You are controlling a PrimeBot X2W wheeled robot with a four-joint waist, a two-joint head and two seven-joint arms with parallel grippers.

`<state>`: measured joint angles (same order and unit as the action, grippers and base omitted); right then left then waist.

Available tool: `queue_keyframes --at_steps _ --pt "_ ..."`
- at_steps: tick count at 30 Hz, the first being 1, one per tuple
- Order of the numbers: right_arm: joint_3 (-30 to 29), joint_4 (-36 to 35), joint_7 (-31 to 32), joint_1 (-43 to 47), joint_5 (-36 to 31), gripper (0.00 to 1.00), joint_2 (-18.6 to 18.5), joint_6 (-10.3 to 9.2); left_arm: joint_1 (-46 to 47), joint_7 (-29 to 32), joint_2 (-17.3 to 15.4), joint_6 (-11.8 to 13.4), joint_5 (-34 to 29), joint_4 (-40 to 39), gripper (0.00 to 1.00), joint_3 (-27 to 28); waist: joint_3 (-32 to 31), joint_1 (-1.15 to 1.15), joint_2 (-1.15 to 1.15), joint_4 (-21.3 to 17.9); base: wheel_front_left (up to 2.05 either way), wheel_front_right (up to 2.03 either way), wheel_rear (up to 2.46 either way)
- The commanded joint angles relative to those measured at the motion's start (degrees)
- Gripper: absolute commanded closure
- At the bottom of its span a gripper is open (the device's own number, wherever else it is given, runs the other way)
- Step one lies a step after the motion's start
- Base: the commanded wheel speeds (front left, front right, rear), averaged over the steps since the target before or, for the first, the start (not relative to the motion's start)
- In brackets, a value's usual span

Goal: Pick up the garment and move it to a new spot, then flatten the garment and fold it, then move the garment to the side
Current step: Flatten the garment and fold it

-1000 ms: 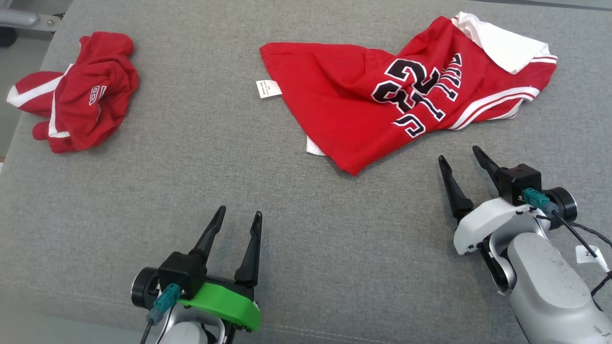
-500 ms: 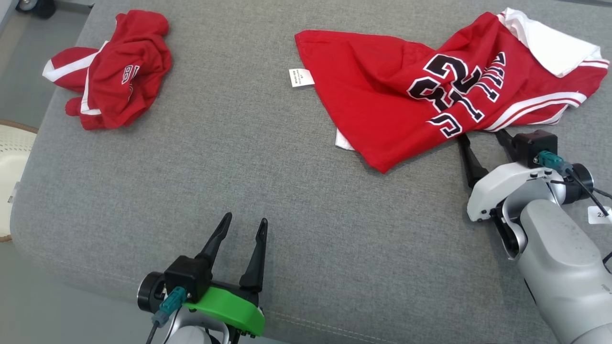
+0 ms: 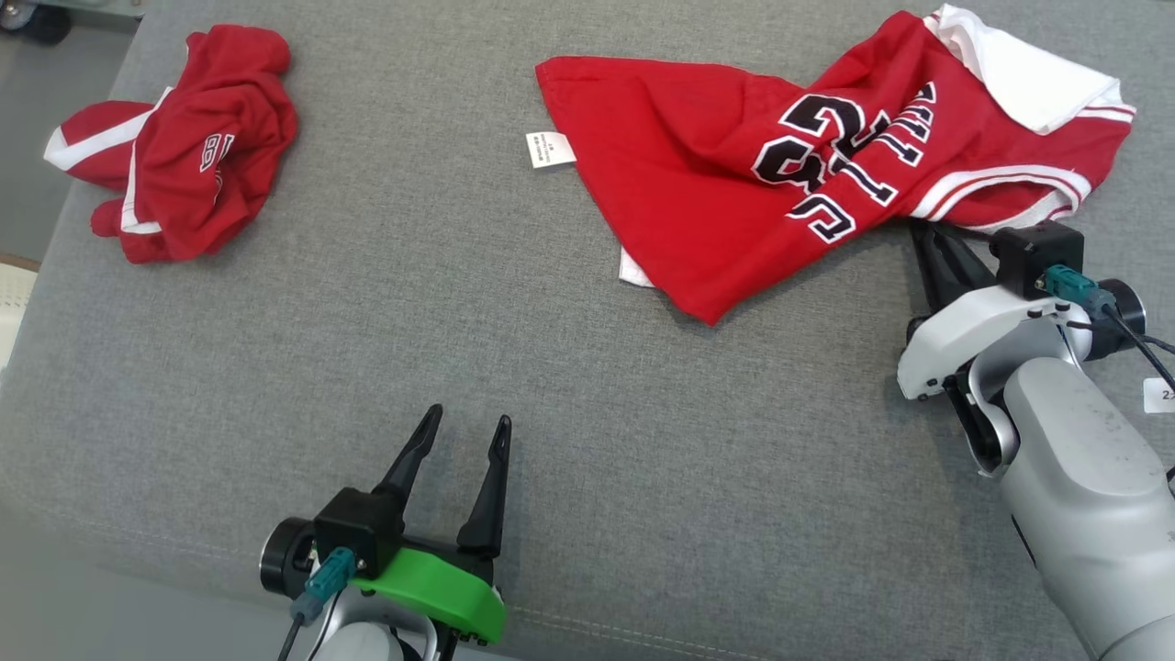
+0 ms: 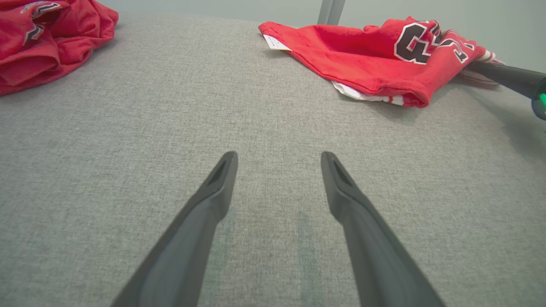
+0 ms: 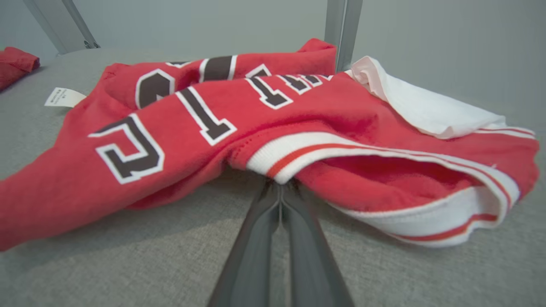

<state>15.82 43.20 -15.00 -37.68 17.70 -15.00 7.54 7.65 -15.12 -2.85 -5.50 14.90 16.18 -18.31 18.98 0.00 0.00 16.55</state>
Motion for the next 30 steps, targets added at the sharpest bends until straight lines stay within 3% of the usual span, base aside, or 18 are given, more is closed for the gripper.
queue_keyframes --at_steps 1,17,24,28,29,30 --pt "-0.1 -1.2 -0.2 1.4 0.6 1.0 -0.3 -0.1 0.3 0.0 -0.1 -0.2 -0.4 0.2 0.0 0.3 -0.7 0.0 0.0 -0.8 0.0 0.0 0.0" --pt "-1.1 -18.8 -0.2 8.4 5.3 1.0 -1.6 -0.1 -5.0 0.0 -0.1 -1.2 -2.6 2.2 0.0 2.6 -10.1 0.0 0.0 -7.4 0.0 0.0 0.0" --pt "0.3 -21.5 0.3 7.5 9.0 1.0 -4.3 -0.1 -6.9 0.0 -0.1 -1.5 -2.5 2.1 0.0 3.2 -13.2 0.0 0.0 -9.5 0.0 0.0 0.0" --pt "-0.4 -18.9 3.8 10.5 10.2 1.0 -5.6 -0.1 -7.1 0.0 -0.1 -1.4 -2.0 1.7 0.0 3.4 -13.5 0.0 0.0 -10.6 0.0 0.0 0.0" --pt "-0.6 -17.6 4.6 11.3 10.3 0.9 -5.8 -0.09 -6.9 0.0 -0.1 -1.4 -2.0 1.7 0.0 3.4 -13.4 0.0 0.0 -10.9 0.0 0.0 0.0" --pt "-1.2 -16.6 4.6 11.6 10.1 0.28 -6.0 -0.1 -6.5 0.0 -0.1 -1.3 -2.0 1.6 0.0 3.4 -13.3 0.0 0.0 -11.2 0.0 0.0 0.0"
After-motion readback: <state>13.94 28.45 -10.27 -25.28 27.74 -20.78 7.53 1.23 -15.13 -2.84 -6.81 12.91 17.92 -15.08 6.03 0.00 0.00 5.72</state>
